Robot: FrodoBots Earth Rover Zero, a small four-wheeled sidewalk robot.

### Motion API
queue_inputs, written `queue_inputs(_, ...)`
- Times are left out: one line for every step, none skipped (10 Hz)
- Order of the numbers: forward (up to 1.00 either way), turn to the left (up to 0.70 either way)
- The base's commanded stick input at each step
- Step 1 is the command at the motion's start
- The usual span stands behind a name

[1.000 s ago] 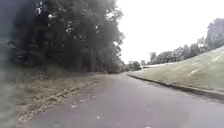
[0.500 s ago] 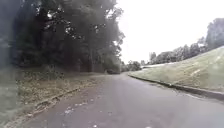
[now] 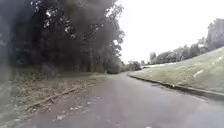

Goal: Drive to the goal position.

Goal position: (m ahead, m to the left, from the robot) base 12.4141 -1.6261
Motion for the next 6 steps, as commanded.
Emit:
queue_inputs(0.45,0.00)
queue_inputs(0.45,0.00)
queue_inputs(0.45,0.00)
queue_inputs(0.45,0.00)
queue_inputs(0.45,0.00)
queue_inputs(0.45,0.00)
